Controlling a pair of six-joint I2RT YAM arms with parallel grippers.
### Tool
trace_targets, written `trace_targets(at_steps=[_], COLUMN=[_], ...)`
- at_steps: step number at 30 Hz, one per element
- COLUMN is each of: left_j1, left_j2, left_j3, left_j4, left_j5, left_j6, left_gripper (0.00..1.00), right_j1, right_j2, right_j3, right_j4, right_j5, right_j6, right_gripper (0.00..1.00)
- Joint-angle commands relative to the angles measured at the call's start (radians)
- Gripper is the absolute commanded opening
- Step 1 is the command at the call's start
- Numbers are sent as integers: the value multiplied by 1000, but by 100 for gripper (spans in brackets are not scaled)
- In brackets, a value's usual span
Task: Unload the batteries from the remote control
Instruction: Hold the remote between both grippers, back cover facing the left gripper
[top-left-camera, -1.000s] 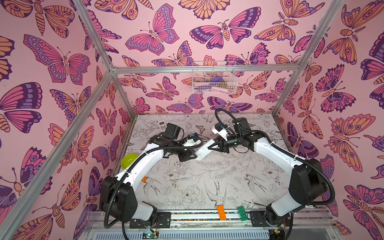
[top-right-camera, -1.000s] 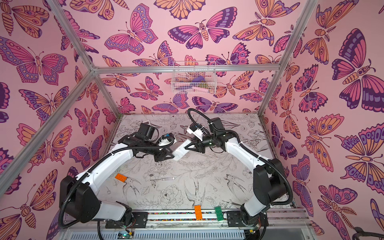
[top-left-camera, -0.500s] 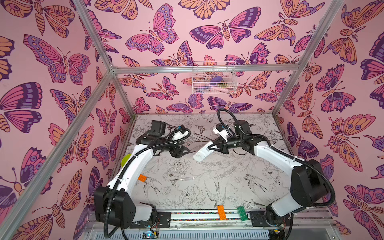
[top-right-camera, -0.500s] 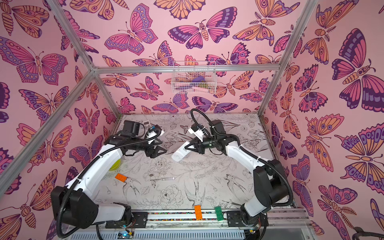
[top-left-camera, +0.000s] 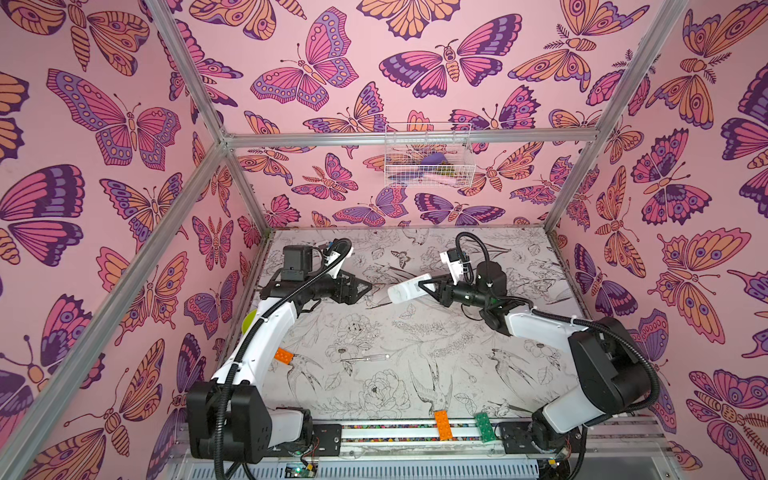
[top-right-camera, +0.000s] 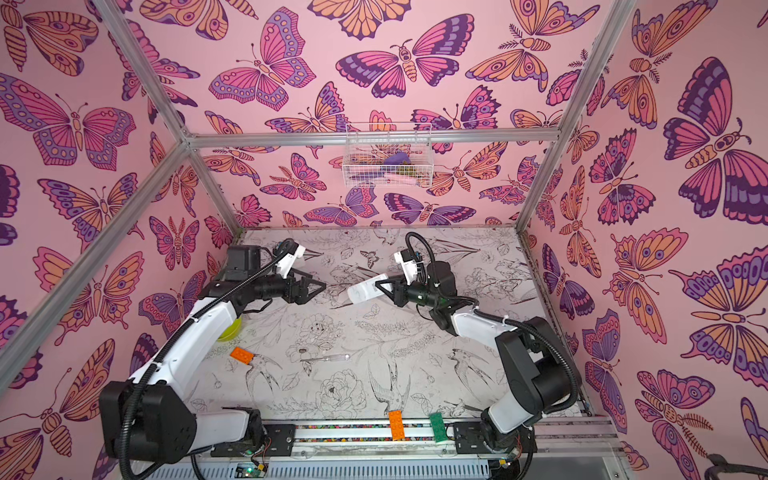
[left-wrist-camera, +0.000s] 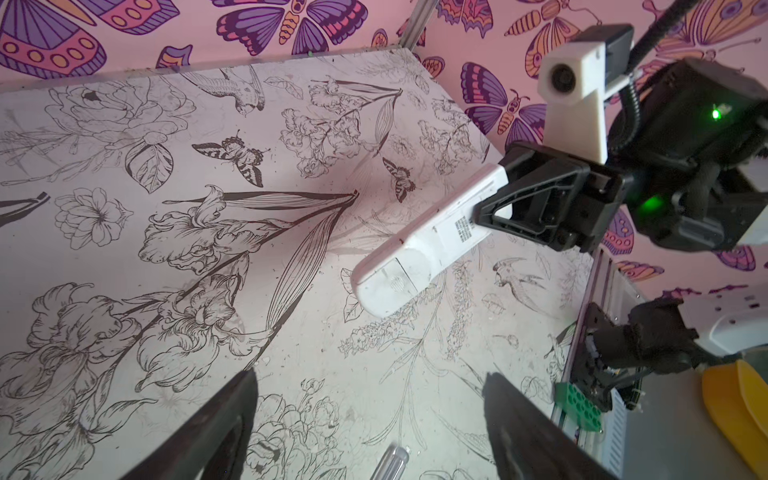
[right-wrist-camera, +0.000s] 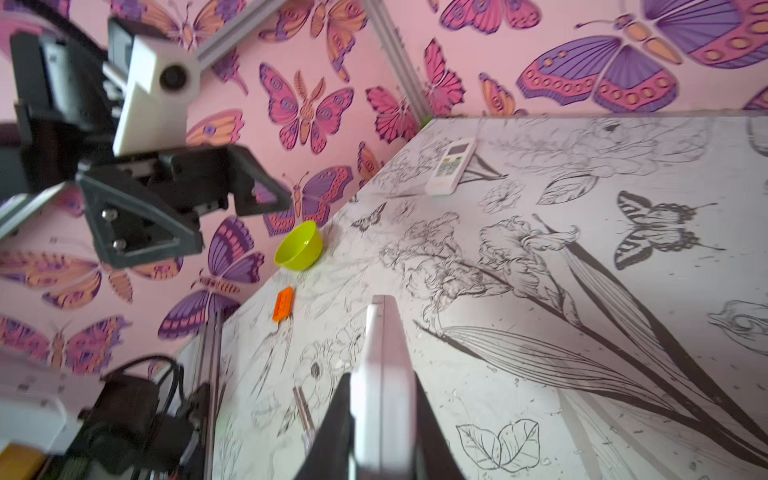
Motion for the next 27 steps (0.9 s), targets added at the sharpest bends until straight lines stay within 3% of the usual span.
trace_targets(at_steps=[1,9,19,27], left_j1=[3,-33,-84,-129], left_j2=[16,50,137,203], left_j3=[-51,-133,-225,-256], left_j4=[153,337,476,520], left_j5=[21,-3,-100,-116], left_j6=[-170,-416,-562,-553], left_gripper=[87,89,92,91], right_j1=[39,86,126,126], right_j2=[-13,73,128,163], right_j3=[-39,-90,-94,-75], right_j4=[227,359,326,325], right_j5=[180,292,307,246], right_j6=[150,324,497,568], right_gripper=[0,0,0,0])
